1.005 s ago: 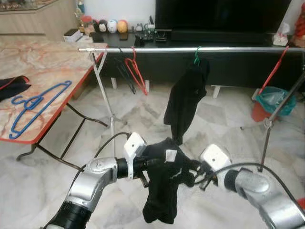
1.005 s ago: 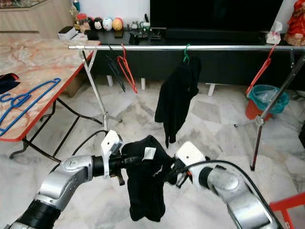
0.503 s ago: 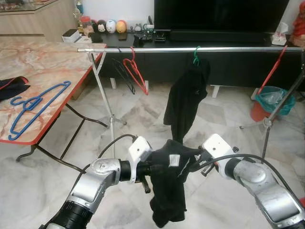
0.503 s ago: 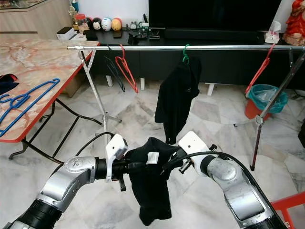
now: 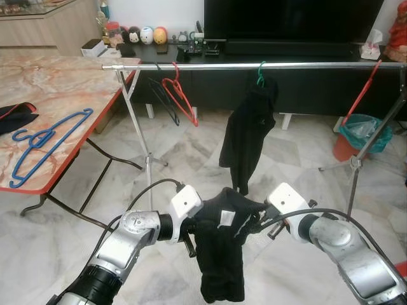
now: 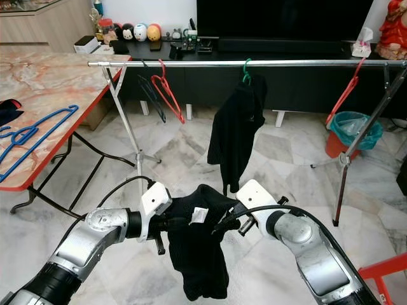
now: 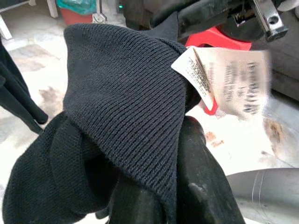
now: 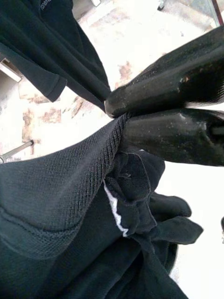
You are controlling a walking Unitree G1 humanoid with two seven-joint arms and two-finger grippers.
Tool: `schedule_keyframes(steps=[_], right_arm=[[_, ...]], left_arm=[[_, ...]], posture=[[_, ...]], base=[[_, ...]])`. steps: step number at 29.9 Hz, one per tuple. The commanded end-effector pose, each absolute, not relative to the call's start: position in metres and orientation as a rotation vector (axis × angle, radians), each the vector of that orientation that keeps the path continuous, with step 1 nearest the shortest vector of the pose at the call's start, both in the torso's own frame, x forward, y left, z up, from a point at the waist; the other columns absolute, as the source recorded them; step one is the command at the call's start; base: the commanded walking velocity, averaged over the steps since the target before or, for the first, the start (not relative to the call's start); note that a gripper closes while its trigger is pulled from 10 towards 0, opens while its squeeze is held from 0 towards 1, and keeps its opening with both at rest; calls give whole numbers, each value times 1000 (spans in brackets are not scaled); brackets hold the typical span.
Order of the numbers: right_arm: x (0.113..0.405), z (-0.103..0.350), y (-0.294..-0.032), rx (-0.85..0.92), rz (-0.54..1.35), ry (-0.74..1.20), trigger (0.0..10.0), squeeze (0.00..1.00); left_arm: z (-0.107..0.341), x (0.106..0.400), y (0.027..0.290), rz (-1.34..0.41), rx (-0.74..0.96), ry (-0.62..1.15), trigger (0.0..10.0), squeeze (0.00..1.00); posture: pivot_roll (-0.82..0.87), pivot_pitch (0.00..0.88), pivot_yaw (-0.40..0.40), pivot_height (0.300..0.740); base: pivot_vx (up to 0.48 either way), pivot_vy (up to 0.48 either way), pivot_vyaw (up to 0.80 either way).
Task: Hang hanger
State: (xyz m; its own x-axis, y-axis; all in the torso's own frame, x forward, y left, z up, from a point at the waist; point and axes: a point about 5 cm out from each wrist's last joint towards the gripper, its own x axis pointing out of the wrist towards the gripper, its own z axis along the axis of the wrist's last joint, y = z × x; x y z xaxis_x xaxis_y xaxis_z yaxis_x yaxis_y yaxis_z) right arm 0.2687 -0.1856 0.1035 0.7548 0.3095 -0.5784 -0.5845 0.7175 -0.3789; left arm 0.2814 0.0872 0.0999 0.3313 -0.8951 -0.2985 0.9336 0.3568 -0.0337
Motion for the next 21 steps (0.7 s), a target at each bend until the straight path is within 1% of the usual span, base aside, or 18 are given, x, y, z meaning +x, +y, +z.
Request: schedule_keyframes(steps=[1, 7, 8, 9, 10, 11, 12, 13, 21], right_arm=[[275, 111, -216, -626, 348, 534, 0, 0], [275, 112, -215, -615, 347, 526, 0, 0], [275, 112, -215, -616, 347, 526, 0, 0], [275, 112, -215, -616, 347, 525, 0, 0], [275, 112, -215, -615, 347, 525, 0, 0], [275, 112, -214, -615, 348, 524, 0, 0], [276, 113, -214, -596, 345, 515, 0, 0], [276, 114, -213, -592, 347, 512, 0, 0], [277, 116, -211, -577, 350, 499, 0, 0]], left_arm=[[97, 285, 105, -1141, 145, 307, 10000, 0], [98, 285, 105, -1146, 141, 296, 10000, 0], [99, 285, 104, -1154, 137, 292, 10000, 647], [99, 285, 104, -1156, 135, 291, 10000, 647], [99, 285, 104, -1158, 136, 290, 10000, 937], [99, 285, 104, -1159, 138, 289, 10000, 937], [99, 285, 104, -1155, 142, 286, 10000, 314], [99, 285, 104, -1155, 143, 286, 10000, 0], [99, 285, 102, -1165, 142, 288, 10000, 0]], posture=[[-20, 35, 16, 740], [-21, 36, 17, 740], [-20, 36, 18, 740], [-21, 36, 18, 740], [-21, 36, 18, 740], [-21, 36, 18, 740], [-21, 36, 18, 740], [-22, 36, 18, 740], [-22, 35, 18, 740]], base=[[0, 0, 0], [0, 0, 0], [0, 0, 0], [0, 0, 0], [0, 0, 0], [0, 0, 0], [0, 0, 0], [0, 0, 0], [0, 0, 0]])
